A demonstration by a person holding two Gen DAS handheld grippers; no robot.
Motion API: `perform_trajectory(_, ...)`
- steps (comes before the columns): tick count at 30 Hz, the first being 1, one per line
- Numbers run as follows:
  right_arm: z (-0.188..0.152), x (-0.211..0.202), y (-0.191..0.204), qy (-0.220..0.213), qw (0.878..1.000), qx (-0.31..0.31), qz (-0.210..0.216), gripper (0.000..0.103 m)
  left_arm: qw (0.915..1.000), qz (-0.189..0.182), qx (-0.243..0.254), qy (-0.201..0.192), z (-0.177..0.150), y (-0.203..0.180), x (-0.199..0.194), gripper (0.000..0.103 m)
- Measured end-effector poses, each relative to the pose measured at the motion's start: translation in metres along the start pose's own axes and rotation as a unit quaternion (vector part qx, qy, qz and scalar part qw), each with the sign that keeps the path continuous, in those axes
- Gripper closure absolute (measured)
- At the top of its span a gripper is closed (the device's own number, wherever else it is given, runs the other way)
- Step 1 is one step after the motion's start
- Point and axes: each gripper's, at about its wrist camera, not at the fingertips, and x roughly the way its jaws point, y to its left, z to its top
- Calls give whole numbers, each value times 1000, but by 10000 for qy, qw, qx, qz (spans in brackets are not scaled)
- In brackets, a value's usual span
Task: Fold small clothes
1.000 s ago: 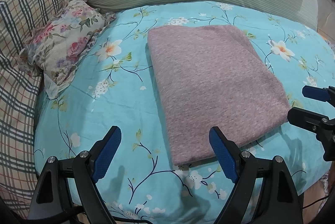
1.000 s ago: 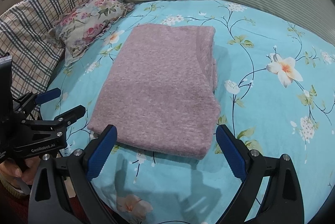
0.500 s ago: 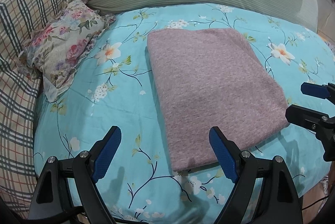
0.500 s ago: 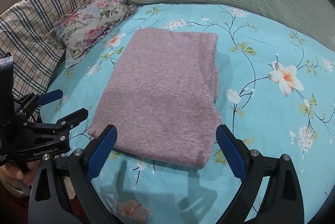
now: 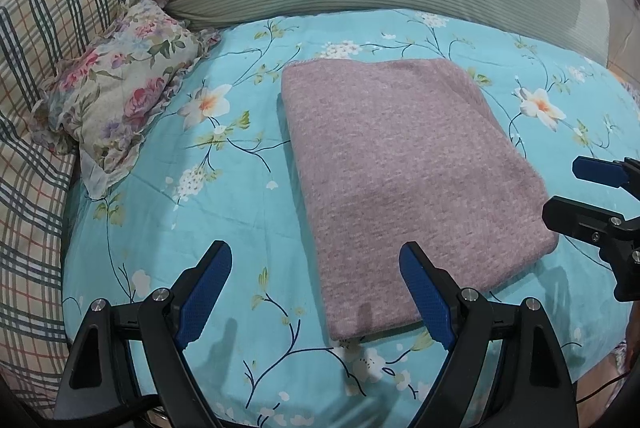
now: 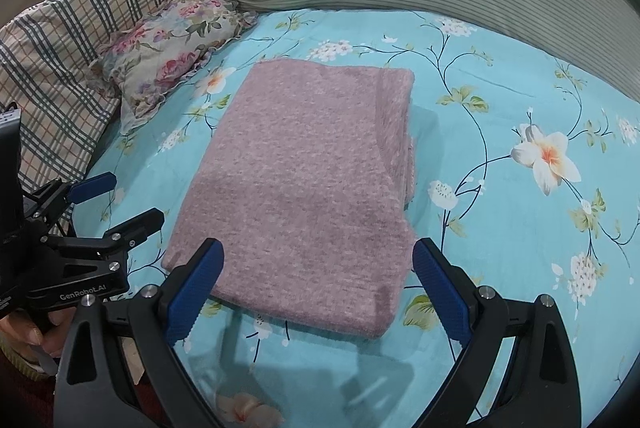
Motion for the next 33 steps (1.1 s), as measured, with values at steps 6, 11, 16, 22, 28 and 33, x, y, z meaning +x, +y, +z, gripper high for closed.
perform_trajectory(6, 3, 1, -5, -16, 10000, 12, -17, 8, 10000, -13, 14, -13, 4, 2, 2, 17)
perform_trajectory(11, 7, 5, -10, -17, 10000, 37, -31, 8, 10000, 12, 19, -69, 7, 1, 3, 17)
perform_trajectory(16, 10, 10, -13, -21, 10000, 76, -23, 8, 9999, 86, 7, -94, 12, 1, 10, 17)
perform_trajectory(22, 10, 13, -16, -20, 9999, 127, -25, 8, 9999, 112, -76, -30, 15, 6, 18, 17)
perform_trajectory(28, 10, 11, -16, -41, 9999, 142, -11, 8, 9998, 161, -150, 29, 17, 11, 21, 17)
perform_trajectory(33, 10, 11, -16, -71, 9999, 125, -12, 8, 9996, 184, -196, 42, 16, 13, 19, 16)
